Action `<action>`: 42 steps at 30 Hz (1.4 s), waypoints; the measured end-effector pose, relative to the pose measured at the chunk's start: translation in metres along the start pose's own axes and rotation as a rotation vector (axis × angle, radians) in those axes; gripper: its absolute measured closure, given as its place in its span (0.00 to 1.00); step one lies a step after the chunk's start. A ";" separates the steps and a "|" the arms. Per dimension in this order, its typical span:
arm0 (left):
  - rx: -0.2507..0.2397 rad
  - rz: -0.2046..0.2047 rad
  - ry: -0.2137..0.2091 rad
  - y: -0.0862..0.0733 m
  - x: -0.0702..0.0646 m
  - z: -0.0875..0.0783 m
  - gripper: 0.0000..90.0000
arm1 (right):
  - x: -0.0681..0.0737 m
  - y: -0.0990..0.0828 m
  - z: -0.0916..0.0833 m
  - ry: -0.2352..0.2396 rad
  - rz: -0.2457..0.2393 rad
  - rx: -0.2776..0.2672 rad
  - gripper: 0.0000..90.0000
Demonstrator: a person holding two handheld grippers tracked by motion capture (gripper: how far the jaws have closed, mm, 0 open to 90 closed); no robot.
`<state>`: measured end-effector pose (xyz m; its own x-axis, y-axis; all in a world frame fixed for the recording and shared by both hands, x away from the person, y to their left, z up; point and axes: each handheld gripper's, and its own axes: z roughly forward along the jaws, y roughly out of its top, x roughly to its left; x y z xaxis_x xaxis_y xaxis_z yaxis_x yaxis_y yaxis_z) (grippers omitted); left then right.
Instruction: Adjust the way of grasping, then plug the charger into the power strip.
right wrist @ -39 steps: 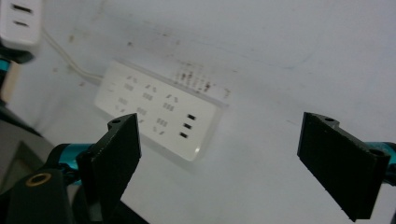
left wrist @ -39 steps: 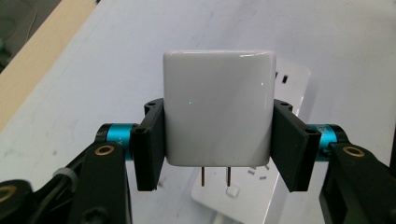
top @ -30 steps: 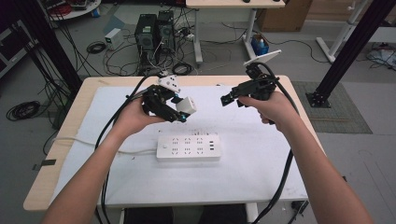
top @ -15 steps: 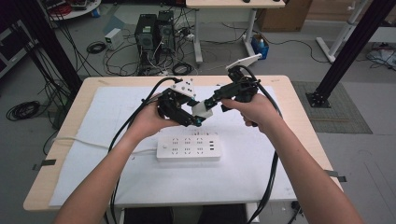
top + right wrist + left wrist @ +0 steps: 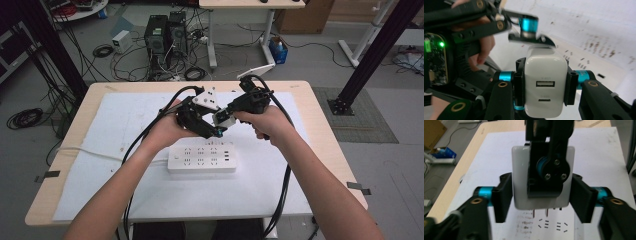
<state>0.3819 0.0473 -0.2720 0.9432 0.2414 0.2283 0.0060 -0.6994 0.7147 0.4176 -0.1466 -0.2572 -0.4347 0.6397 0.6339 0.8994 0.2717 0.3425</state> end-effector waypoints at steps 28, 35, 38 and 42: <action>0.607 -0.432 0.081 -0.108 0.040 -0.048 0.22 | 0.031 0.017 -0.003 -0.480 -0.561 0.271 0.69; 0.595 -0.451 0.075 -0.117 0.032 -0.054 0.22 | 0.039 0.012 0.037 -0.458 -0.767 0.417 0.69; 0.588 -0.439 0.071 -0.122 0.024 -0.058 0.22 | 0.041 0.008 0.061 -0.437 -0.822 0.495 0.69; 0.586 -0.435 0.070 -0.125 0.018 -0.061 0.22 | 0.034 0.006 0.089 -0.432 -0.908 0.551 0.69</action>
<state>0.3778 0.1797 -0.3168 0.7915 0.6082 0.0604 0.5704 -0.7705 0.2844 0.4126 -0.0593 -0.2954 -0.9772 0.2113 -0.0189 0.2069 0.9691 0.1341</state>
